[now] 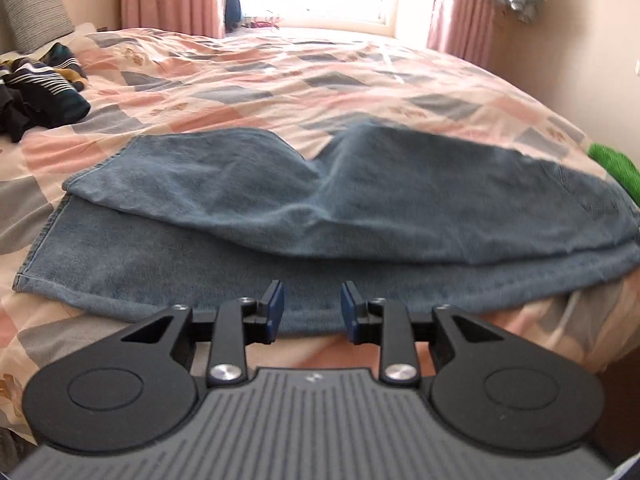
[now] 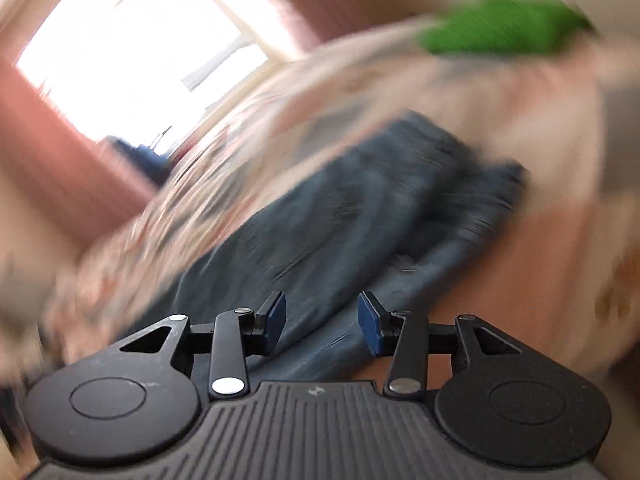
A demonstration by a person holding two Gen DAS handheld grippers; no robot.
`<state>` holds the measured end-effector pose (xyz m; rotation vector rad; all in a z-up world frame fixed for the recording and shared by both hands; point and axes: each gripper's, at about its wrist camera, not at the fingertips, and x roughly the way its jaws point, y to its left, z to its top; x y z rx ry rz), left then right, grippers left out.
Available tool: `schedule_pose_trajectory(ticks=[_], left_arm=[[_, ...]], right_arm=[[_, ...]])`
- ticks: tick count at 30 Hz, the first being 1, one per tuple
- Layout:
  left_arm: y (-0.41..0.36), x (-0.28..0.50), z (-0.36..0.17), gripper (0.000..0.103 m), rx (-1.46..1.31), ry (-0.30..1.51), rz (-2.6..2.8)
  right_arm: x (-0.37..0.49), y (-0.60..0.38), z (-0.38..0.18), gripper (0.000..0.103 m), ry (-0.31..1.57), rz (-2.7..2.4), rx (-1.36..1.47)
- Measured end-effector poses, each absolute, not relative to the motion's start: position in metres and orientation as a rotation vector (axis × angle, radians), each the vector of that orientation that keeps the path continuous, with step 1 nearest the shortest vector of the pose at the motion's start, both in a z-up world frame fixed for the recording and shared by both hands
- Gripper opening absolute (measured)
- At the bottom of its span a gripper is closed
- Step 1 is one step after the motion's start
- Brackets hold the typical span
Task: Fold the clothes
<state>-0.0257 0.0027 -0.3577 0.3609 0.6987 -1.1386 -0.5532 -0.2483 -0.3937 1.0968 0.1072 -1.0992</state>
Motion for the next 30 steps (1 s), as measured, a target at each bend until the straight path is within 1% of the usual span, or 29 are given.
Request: schedule_pose_trajectory(ticks=[3,4,6,9,12,15,19,20,21,22,23,24,27,30], left_arm=[[-0.003,0.0,-0.357,0.039,0.261,0.762,-1.105],[-0.004,0.011,-0.356,0.04,0.214,0.788,-1.089],[-0.004,0.038,-0.357,0.046,0.094,0.853,-1.034],[0.001,0.085,-0.369,0.046,-0.109,0.964,-0.914],[0.005,0.127,-0.388,0.046,-0.291,1.039,-0.778],[0.0,0.157,-0.404,0.046,-0.426,1.076,-0.731],[-0.013,0.184,-0.415,0.046,-0.483,1.065,-0.673],[-0.016,0.187,-0.414,0.045,-0.487,1.057,-0.669],[-0.019,0.189,-0.411,0.039,-0.475,1.049,-0.673],[-0.022,0.189,-0.406,0.029,-0.451,1.035,-0.684],[-0.024,0.186,-0.396,0.009,-0.402,1.001,-0.703],[-0.026,0.182,-0.384,0.001,-0.343,0.953,-0.716],[-0.014,0.168,-0.35,0.001,-0.293,0.826,-0.751],[0.013,0.149,-0.316,0.001,-0.26,0.675,-0.775]], right_arm=[[-0.579,-0.268,-0.416,0.041,-0.008,-1.168,1.24],[-0.582,-0.274,-0.417,0.041,-0.032,-1.184,1.236],[-0.583,-0.286,-0.421,0.043,-0.053,-1.234,1.254],[-0.585,-0.303,-0.432,0.043,-0.077,-1.268,1.317],[-0.58,-0.309,-0.439,0.048,-0.096,-1.275,1.309],[-0.579,-0.315,-0.44,0.049,-0.097,-1.282,1.294],[-0.582,-0.323,-0.441,0.049,-0.096,-1.28,1.286],[-0.582,-0.325,-0.44,0.048,-0.092,-1.275,1.286],[-0.583,-0.327,-0.439,0.04,-0.088,-1.269,1.286],[-0.583,-0.329,-0.437,0.02,-0.08,-1.257,1.28],[-0.583,-0.33,-0.434,0.016,-0.07,-1.263,1.275],[-0.586,-0.326,-0.43,0.013,-0.073,-1.261,1.266],[-0.587,-0.324,-0.41,0.01,-0.073,-1.238,1.208],[-0.591,-0.317,-0.382,0.009,-0.119,-1.202,1.142]])
